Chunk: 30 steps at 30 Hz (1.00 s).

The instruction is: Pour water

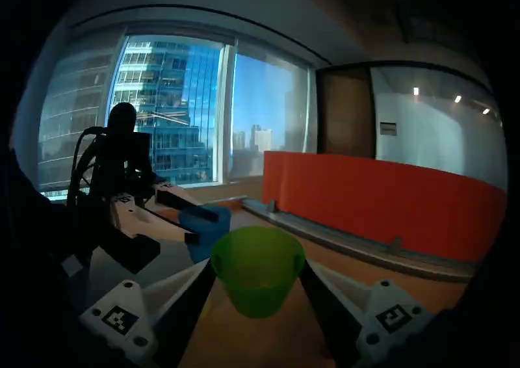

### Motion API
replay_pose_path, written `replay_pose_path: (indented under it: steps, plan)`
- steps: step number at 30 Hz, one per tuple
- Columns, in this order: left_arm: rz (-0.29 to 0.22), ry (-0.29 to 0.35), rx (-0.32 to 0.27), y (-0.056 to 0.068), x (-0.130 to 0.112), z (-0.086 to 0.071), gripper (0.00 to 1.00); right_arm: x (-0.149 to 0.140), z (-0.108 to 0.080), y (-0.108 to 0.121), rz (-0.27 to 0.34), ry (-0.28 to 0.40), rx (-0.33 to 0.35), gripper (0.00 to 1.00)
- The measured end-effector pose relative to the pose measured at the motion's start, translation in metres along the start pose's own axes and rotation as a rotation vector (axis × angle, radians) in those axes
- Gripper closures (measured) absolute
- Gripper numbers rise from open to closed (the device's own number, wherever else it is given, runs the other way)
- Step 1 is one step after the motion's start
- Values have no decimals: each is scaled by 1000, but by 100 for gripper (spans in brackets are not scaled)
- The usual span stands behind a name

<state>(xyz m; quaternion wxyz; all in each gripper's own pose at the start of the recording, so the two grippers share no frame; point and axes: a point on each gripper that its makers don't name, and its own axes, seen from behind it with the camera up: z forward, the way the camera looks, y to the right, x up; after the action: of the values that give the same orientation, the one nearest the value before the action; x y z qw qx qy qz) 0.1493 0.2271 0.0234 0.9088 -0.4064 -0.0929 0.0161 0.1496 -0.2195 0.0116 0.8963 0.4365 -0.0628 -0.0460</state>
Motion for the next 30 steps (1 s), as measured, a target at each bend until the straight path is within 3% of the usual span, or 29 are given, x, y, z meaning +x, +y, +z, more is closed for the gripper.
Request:
replay_pose_path:
  steps: [17, 30]
  plan:
    - [2, 66, 5, 2, 12, -4, 14, 14, 2, 0, -18, 70, 2, 9]
    - [6, 90, 8, 0, 15, -5, 14, 15, 4, -1, -23, 79, 8, 9]
